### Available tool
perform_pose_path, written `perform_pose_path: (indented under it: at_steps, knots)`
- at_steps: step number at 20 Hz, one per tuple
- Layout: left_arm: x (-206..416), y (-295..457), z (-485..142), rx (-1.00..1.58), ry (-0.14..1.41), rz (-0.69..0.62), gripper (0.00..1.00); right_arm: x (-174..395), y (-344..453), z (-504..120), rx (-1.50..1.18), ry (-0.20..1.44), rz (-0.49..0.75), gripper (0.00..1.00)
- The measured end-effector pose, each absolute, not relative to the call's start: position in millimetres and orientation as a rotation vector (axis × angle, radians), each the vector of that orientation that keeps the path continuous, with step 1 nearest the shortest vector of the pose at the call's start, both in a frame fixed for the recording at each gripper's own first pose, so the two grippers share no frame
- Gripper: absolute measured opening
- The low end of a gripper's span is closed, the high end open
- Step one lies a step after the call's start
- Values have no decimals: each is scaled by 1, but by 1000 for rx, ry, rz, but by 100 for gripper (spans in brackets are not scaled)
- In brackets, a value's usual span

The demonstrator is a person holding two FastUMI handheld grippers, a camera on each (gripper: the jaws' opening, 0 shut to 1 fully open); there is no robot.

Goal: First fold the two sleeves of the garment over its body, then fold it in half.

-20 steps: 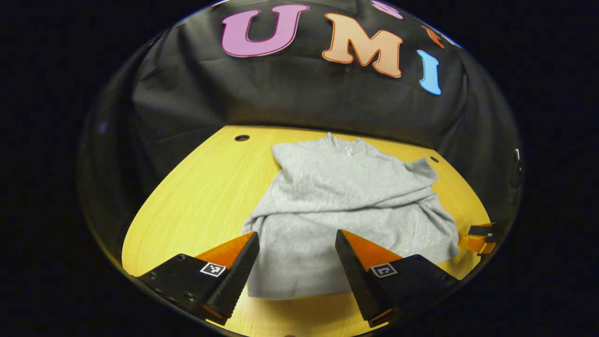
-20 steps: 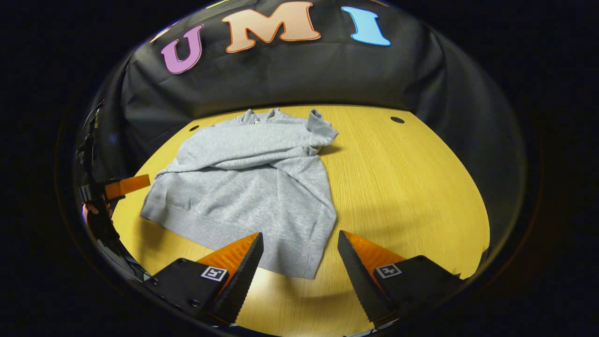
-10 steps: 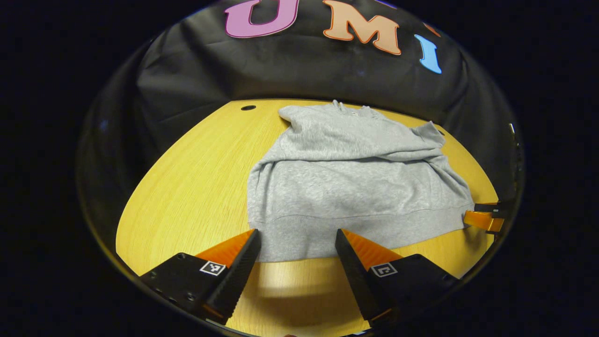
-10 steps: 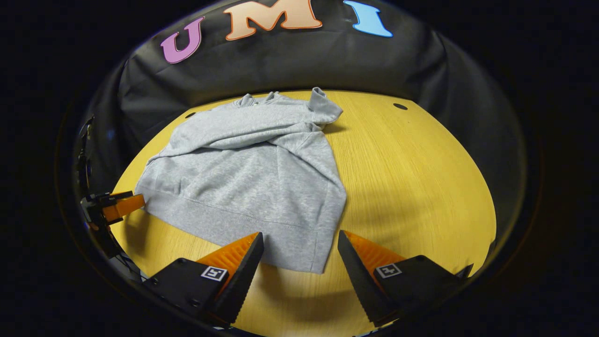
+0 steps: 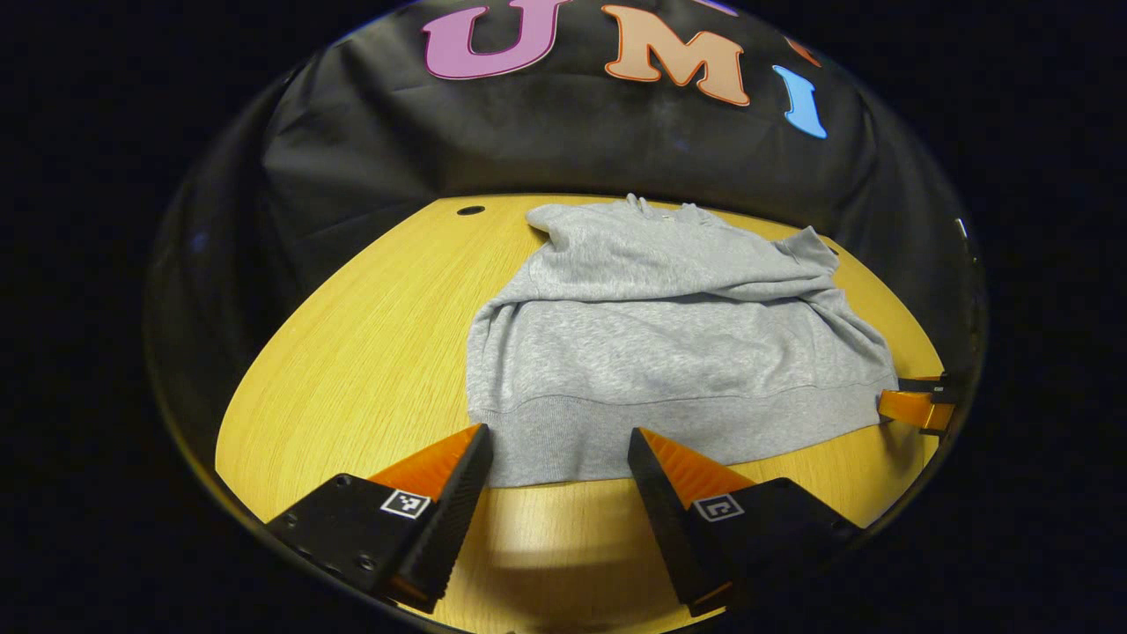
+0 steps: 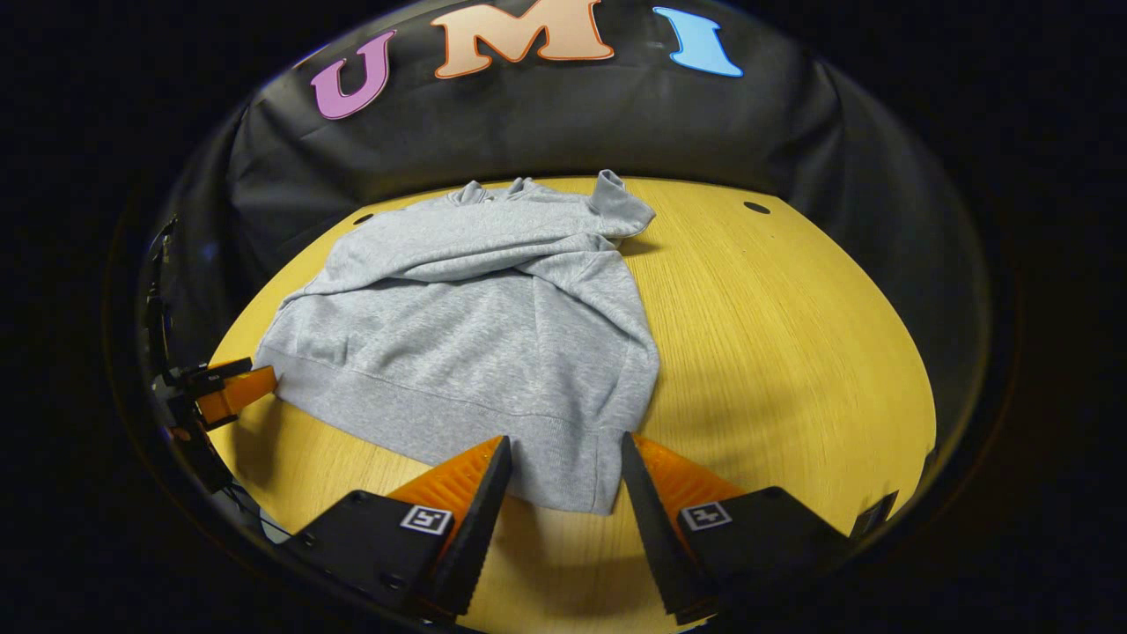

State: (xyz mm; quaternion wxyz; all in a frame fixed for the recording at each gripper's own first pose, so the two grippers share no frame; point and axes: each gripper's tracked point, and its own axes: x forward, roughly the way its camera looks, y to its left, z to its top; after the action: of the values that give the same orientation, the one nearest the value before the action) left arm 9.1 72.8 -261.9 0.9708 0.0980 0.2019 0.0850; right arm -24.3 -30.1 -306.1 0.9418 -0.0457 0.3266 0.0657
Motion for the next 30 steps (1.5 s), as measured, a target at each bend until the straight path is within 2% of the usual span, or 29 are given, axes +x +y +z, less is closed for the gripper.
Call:
perform_pose_path:
  at_steps: [2, 3, 4, 5, 6, 7, 8, 9, 10, 12, 19, 24, 30]
  knots:
    - [11, 66, -263, 205, 405, 153, 82, -26, -25, -307, -84, 669, 145, 65]
    - [12, 63, -264, 205, 402, 145, 73, -28, -21, -306, -70, 675, 146, 58]
    - [13, 62, -265, 202, 405, 135, 66, -26, -19, -307, -63, 674, 149, 41]
    - [12, 58, -265, 198, 403, 119, 60, -27, -15, -311, -54, 688, 155, 35]
    - [13, 56, -265, 191, 406, 105, 50, -29, -14, -308, -55, 680, 151, 18]
    - [15, 52, -265, 182, 401, 93, 39, -27, -14, -311, -65, 687, 146, 17]
    - [18, 49, -266, 165, 402, 91, 25, -29, -15, -308, -79, 681, 145, 11]
    - [19, 48, -266, 154, 404, 92, 9, -30, -15, -305, -89, 678, 140, 11]
    - [19, 48, -266, 147, 405, 97, 5, -31, -14, -305, -97, 679, 138, 7]
    - [20, 47, -266, 156, 411, 94, 1, -30, -15, -307, -93, 685, 134, 7]
    - [21, 45, -261, 161, 473, 81, 0, -29, -12, -294, -54, 663, 138, 5]
    - [26, 32, -227, 92, 419, 50, 0, -18, -6, -264, 2, 606, 145, 4]
    - [56, 24, -181, 74, 343, 10, 0, 23, 2, -224, 19, 527, 161, 4]
